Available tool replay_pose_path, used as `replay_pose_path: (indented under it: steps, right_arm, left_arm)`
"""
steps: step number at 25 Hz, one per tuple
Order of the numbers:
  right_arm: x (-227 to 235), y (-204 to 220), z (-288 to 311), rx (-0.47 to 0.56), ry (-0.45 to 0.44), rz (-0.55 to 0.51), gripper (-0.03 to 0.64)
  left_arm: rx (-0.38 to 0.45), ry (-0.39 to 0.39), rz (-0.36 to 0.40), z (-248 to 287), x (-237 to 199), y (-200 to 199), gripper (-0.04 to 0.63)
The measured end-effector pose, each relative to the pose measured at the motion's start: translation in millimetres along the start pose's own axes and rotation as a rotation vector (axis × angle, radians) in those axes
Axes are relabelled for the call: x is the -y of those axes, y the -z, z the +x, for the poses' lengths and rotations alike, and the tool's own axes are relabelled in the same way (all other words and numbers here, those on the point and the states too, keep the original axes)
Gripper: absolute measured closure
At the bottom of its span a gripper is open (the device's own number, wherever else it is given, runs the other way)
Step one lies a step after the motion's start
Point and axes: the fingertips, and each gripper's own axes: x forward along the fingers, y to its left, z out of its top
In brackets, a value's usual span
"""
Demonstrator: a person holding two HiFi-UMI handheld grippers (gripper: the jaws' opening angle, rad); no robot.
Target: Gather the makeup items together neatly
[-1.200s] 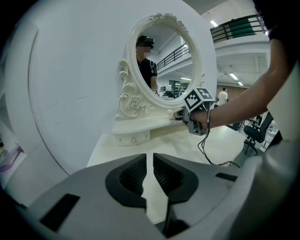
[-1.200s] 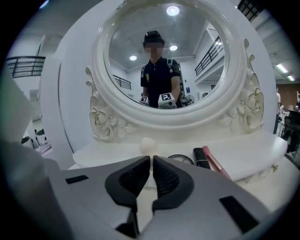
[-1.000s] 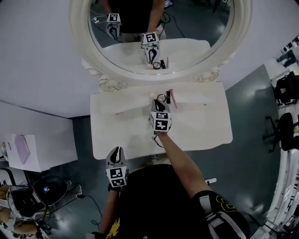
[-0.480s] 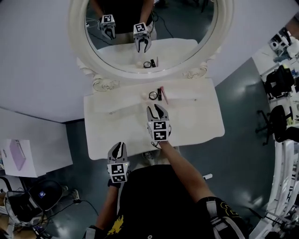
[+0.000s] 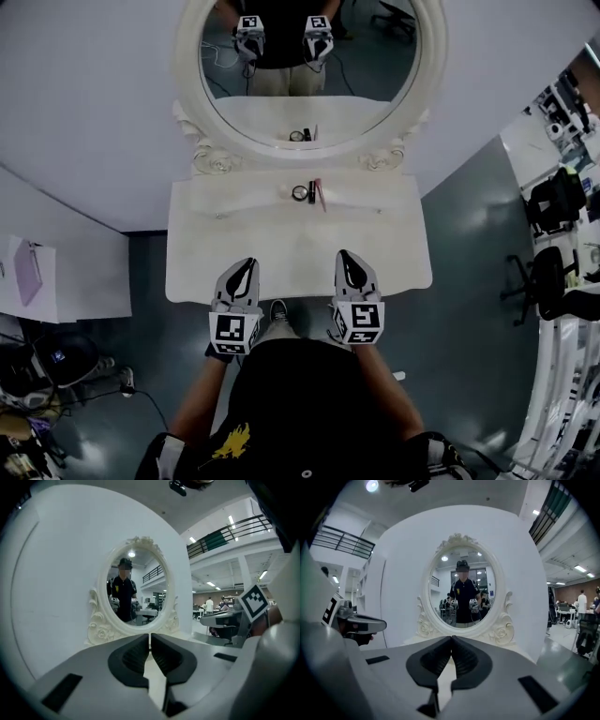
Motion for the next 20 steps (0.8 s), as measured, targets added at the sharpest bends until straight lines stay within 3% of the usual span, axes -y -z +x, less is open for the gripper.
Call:
replay_pose_path:
  steps: [4,9,12,20]
  right_arm:
    - [20.4,-41.6,-65.0,0.116,-0.01,0.025,0.601]
    - [41.7,-70.0,-129.9,0.206,-0.007,0.069,0.601]
    - [40.2,-80.7,-157.6,0.248,0.002,0.003,0.601]
    - [26.1,-87.9,-217.3,0.269,-0.017,-0.058,0.601]
  left_arm:
    - [0.099,-0.109,0.043,-31.3,27.5,-53.0,0.578]
    - [0.172,-0.11,0.172,-65.9,86.7,-79.5,0.581]
    - [0.244,-0.11,0.162,-85.8,109.8,-87.4,0.581]
    - [0.262,-0.104,0.126,-122.4,139.9,-97.3,0.581]
